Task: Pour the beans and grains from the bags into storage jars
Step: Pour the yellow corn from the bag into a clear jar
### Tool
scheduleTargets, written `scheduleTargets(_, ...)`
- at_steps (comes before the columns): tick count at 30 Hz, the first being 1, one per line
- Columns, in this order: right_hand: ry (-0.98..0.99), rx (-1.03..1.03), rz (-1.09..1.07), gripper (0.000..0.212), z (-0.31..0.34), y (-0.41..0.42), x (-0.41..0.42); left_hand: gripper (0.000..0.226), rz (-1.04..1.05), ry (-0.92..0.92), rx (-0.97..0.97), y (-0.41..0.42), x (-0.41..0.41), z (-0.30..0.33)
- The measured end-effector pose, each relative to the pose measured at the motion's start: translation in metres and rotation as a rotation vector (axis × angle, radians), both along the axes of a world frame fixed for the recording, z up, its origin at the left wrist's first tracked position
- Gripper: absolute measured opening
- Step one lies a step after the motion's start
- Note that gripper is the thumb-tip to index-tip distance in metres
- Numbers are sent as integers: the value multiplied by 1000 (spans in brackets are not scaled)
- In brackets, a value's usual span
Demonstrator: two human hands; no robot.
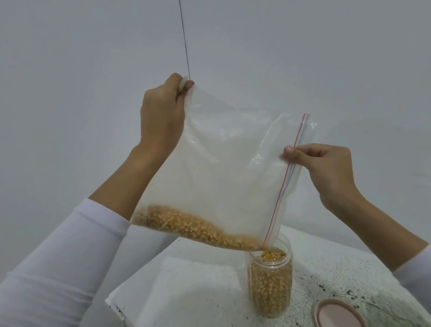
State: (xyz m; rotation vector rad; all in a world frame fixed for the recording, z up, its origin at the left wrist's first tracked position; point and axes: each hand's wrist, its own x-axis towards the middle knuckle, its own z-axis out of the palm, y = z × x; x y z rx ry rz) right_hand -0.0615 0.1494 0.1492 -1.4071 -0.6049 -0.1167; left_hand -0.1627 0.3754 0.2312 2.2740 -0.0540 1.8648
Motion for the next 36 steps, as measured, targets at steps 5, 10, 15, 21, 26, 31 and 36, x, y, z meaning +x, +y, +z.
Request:
scheduleTargets(5,12,-4,-3,6,0,-1,1,23,-19,-31,-36,4,1,1)
scheduleTargets(10,30,-3,-4,7,0,0,2,21,-30,-37,-19,4,0,1)
scheduleTargets(15,40,-41,14,7,0,-1,2,23,69,-59,-10,0,-2,-1)
scheduleTargets(21,40,-39,5,8,-1,-4,4,45,193,-104,97,-1,-3,-1)
scheduleTargets(26,35,-26,-8,8,0,-4,5,48,176,-90,93,0,-2,0)
scheduleTargets(31,45,-6,-28,7,0,-5,6,47,158,-82,94,-3,-2,1)
scheduleTargets(36,45,-18,-33,6,1,-5,5,48,147,-70,75,-2,-3,1)
